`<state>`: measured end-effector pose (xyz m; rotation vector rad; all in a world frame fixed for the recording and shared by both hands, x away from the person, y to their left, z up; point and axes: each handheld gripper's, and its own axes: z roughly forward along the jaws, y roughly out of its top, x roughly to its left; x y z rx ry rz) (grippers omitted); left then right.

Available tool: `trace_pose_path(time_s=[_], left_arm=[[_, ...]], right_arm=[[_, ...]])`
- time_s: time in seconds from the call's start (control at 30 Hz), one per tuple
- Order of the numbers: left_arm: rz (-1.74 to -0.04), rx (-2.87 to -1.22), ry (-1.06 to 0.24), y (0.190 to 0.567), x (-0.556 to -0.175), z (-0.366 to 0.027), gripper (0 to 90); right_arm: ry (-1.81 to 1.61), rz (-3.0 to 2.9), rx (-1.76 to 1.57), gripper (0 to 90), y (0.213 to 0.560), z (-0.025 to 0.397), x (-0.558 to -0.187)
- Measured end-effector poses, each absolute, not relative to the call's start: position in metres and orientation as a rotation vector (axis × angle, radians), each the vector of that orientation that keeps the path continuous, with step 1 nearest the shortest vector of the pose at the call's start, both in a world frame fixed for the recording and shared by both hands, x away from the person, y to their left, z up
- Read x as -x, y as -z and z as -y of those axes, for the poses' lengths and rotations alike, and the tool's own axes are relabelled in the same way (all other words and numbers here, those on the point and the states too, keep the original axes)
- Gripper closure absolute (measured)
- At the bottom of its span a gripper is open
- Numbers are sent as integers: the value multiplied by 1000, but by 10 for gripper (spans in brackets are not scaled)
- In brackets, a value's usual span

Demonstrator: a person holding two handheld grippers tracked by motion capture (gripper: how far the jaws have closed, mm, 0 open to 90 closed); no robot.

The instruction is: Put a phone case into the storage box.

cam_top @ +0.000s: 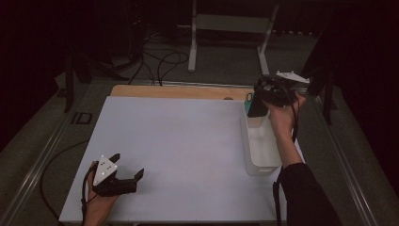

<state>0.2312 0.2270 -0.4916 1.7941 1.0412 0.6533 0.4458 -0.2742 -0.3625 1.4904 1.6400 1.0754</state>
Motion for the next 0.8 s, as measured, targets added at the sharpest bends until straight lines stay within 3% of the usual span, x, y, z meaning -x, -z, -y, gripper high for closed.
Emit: trace_pose_path(time_s=[0.8], left_arm=[[-1037,-1788,-649,492,-230,-227,3]], right_arm=[[-879,-1692,-1589,130,429,262,-474]])
